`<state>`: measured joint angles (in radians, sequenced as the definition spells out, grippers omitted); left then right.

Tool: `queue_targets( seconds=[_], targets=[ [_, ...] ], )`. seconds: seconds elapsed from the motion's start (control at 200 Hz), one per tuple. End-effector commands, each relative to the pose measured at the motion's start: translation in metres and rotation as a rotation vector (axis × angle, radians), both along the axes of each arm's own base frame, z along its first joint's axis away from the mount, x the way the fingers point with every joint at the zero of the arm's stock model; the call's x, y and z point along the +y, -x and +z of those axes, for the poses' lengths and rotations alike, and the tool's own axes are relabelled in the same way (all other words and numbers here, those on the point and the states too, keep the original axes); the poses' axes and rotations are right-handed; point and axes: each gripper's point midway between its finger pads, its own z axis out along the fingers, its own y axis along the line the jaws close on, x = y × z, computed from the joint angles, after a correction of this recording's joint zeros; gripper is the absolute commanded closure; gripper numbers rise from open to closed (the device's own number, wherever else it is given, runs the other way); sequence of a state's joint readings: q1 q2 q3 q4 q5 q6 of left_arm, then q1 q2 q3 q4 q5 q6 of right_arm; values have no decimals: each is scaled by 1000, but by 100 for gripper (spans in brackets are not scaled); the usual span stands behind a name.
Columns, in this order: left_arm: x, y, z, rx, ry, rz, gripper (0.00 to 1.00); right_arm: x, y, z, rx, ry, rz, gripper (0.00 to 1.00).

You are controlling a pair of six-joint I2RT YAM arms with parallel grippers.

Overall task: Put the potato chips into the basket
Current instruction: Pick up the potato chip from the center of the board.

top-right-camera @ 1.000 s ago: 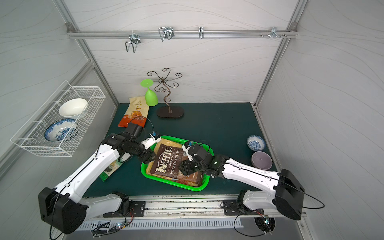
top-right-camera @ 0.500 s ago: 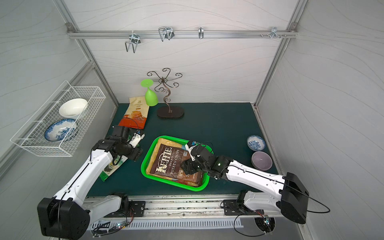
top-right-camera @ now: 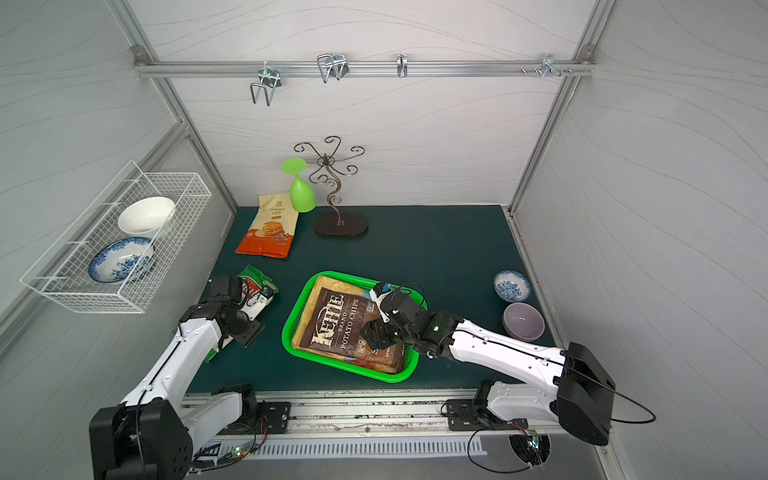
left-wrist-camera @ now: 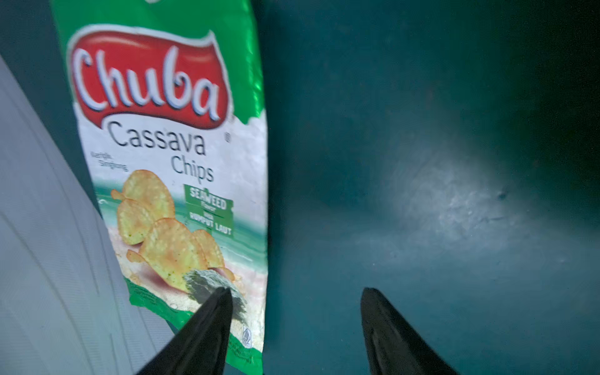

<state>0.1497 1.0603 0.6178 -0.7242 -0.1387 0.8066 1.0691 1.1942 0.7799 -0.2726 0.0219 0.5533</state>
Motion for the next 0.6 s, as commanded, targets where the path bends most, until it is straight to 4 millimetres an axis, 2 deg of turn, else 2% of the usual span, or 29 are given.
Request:
queue_targets(
  seconds=[0.0,0.195,0.44,0.595],
  targets=[
    [13,-4,-4,-6,-96,-101,33,3,-2,-1,0,-8,2,30],
    [34,-11,-18,-15,-200,-101,34,4,-4,-1,1,-11,2,30],
    [53,-9,-32,16,-295,-142,36,5,-4,0,5,-12,6,30],
    [73,-11,-39,50,-328,-104,42,6,-4,2,4,-16,8,30]
  ],
)
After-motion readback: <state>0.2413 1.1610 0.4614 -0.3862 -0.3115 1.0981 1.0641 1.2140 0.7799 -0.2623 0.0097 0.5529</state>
